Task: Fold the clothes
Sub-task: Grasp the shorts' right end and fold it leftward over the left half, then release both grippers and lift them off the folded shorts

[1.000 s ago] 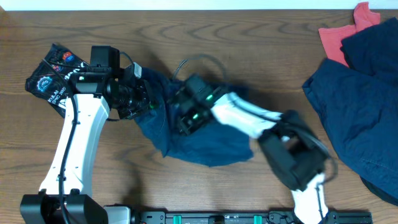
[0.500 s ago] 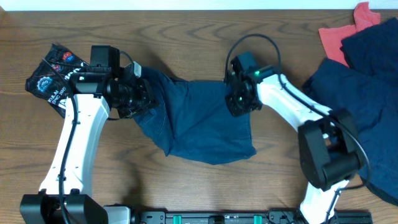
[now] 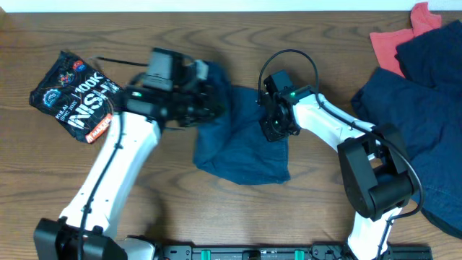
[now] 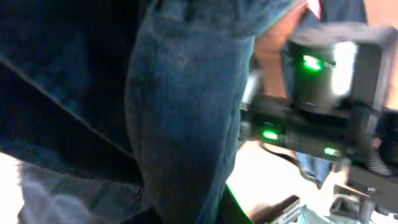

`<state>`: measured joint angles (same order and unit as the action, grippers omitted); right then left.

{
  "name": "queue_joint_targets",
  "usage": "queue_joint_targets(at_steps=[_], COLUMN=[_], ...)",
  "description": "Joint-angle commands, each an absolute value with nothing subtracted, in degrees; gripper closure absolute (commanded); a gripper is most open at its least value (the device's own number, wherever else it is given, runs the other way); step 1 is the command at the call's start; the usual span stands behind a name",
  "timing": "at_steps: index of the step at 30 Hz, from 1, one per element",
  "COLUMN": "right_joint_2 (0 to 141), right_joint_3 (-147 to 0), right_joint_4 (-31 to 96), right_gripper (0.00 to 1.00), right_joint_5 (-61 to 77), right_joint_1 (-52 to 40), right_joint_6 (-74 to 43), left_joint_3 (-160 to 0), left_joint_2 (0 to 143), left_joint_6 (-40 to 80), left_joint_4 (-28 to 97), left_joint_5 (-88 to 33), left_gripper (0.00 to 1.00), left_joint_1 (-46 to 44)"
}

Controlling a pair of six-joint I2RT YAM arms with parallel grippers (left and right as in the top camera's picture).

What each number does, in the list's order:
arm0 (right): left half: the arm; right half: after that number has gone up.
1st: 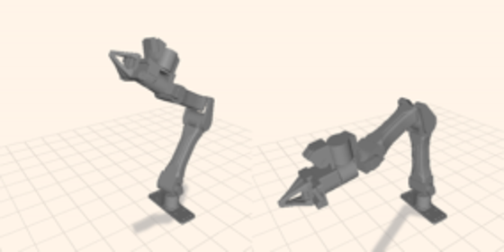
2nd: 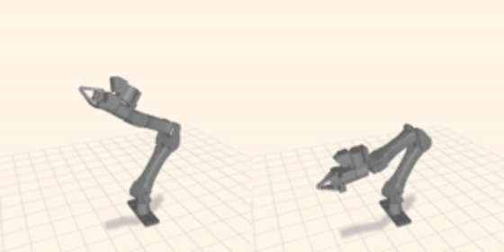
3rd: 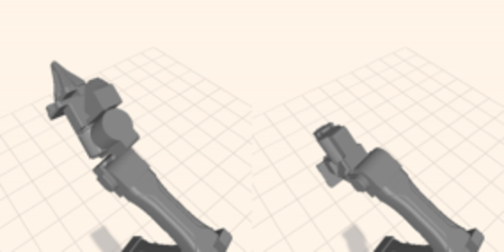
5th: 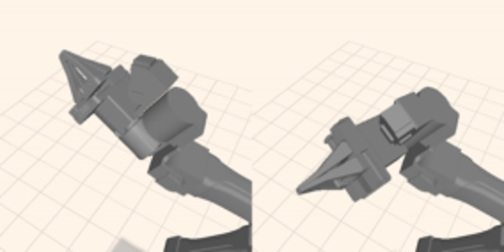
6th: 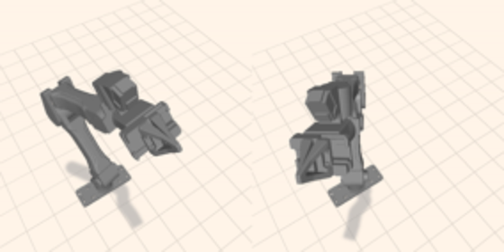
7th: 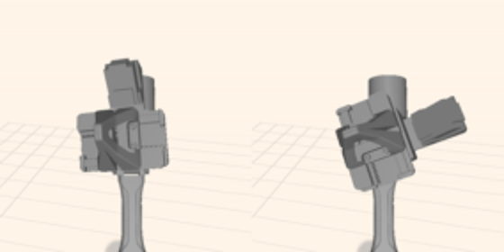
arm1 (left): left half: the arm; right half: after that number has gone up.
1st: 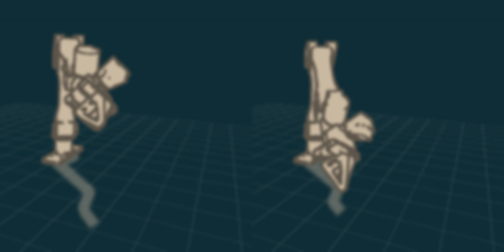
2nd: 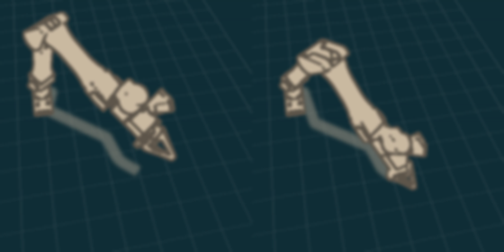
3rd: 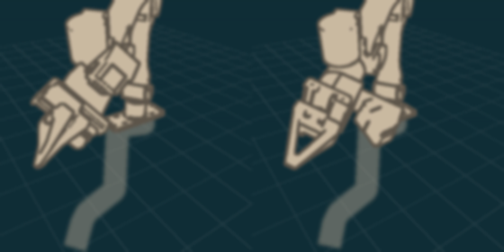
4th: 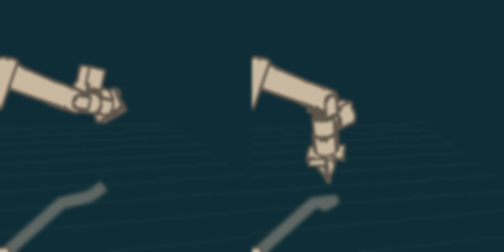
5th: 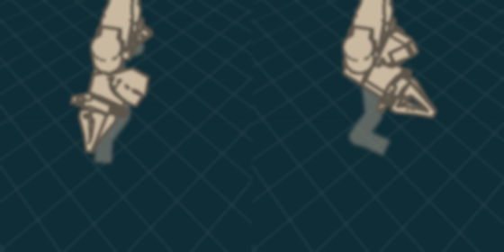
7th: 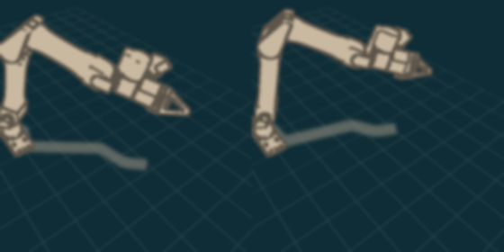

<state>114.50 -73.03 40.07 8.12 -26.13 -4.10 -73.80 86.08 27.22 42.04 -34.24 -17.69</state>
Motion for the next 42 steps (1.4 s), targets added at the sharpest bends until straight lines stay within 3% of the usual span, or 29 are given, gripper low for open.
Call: queue_joint_targets(at_steps=[1,6,7,11,12,16,25,28,31,34,42], right_joint_2=[119.3,119.3,119.3,119.2,119.0,116.3,102.5,97.5,94.7,94.5,97.9], right_joint_3=[-69.6,-69.6,-69.7,-69.9,-70.3,-73.3,-84.9,-86.0,-85.9,-84.6,-73.6], right_joint_4=[40.2,40.5,40.7,42.5,43.5,48.4,61.8,62.4,62.7,63.0,58.1], right_gripper=[0.87,0.89,0.89,0.94,0.96,0.95,0.75,0.68,0.68,0.6,0.65], right_joint_5=[9.0,9.0,9.0,9.0,9.0,8.6,-5.6,-1.3,8.4,14.4,18.7], right_joint_1=[-27.7,-27.6,-27.6,-27.5,-27.4,-26.1,-17.3,-16.5,-17.3,-19.6,-26.8], right_joint_6=[-6.1,-6.4,-6.4,-6.5,-7.1,-7.7,-11.4,-8.2,-3.0,-1.4,-5.0], left_joint_3=[-74.0,-74.0,-74.0,-73.8,-73.8,-73.8,-73.8,-73.6,-73.3,-73.3,-73.4], left_joint_2=[86.1,86.7,86.8,87.0,87.0,87.0,87.0,87.0,87.7,90.0,101.6], left_joint_6=[34.9,36.8,36.8,36.8,36.7,36.4,31.7,31.2,31.1,27.7,25.0], left_joint_4=[41.0,40.9,40.9,40.5,40.3,39.3,42.0,42.3,42.3,41.4,40.9], left_joint_5=[-31.3,-25.8,-24.8,-21.5,-21.2,-20.4,-11.9,-7.8,-3.1,-2.3,-4.1], left_gripper=[0.94,0.93,0.88,0.51,0.49,0.48,0.48,0.46,0.44,0.43,0.42], left_joint_1=[-23.5,-30.9,-32.1,-35.0,-35.3,-35.3,-30.6,-28.6,-26.9,-25.4,-24.2])
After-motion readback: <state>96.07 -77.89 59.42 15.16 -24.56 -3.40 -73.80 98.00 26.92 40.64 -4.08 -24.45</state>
